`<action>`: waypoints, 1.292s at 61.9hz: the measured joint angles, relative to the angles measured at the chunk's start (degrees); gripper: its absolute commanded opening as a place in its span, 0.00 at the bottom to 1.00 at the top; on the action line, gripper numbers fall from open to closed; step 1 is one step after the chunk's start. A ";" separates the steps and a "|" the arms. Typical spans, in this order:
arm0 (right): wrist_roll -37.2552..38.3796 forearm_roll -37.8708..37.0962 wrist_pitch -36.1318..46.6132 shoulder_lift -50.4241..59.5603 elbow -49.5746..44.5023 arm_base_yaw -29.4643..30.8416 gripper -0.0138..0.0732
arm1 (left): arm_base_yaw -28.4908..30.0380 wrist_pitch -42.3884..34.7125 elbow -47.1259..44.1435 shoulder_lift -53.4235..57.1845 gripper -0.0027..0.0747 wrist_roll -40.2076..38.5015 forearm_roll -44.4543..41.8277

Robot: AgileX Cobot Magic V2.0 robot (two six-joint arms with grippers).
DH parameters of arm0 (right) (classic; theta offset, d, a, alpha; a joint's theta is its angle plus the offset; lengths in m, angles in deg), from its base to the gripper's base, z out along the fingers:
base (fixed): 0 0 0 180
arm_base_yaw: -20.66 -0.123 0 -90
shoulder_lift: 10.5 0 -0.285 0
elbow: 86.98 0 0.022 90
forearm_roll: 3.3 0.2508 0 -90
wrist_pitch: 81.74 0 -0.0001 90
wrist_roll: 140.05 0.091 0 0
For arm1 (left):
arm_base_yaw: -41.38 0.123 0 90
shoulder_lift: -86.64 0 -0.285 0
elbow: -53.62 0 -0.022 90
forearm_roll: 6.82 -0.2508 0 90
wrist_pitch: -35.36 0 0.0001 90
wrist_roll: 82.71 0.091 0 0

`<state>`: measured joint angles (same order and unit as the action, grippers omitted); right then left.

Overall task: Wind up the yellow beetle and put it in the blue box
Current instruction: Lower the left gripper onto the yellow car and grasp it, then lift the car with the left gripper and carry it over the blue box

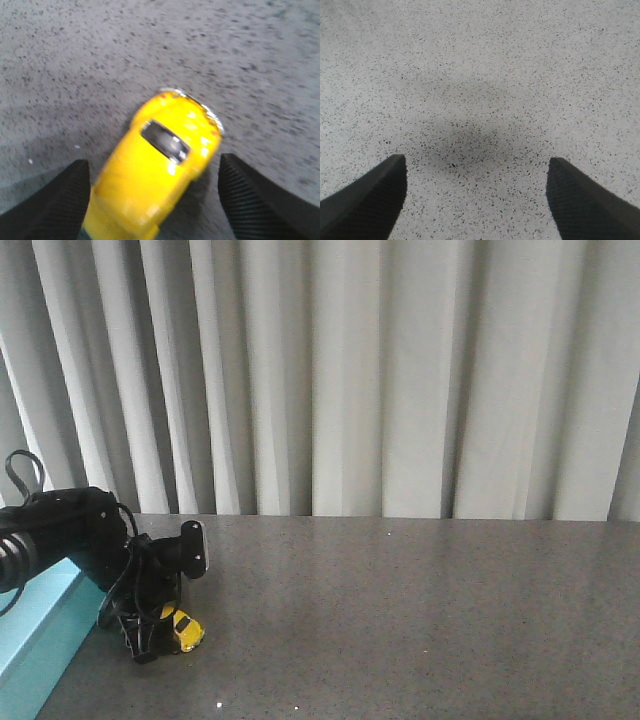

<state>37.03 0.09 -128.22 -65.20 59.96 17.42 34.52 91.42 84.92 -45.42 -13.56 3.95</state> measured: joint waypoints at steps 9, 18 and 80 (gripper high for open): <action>0.00 0.00 0.00 0.00 0.00 0.00 0.80 | -0.06 1.79 3.23 -3.08 0.70 0.64 0.00; 0.00 0.00 0.00 0.00 0.00 0.00 0.80 | -0.06 2.89 4.27 -3.88 0.63 0.70 0.05; 0.00 0.00 0.00 0.00 0.00 0.00 0.80 | 1.04 8.05 4.36 11.55 0.34 -20.23 4.82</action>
<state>37.03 0.09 -128.22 -65.20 59.96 17.42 35.56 99.47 89.29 -33.87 -33.80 8.77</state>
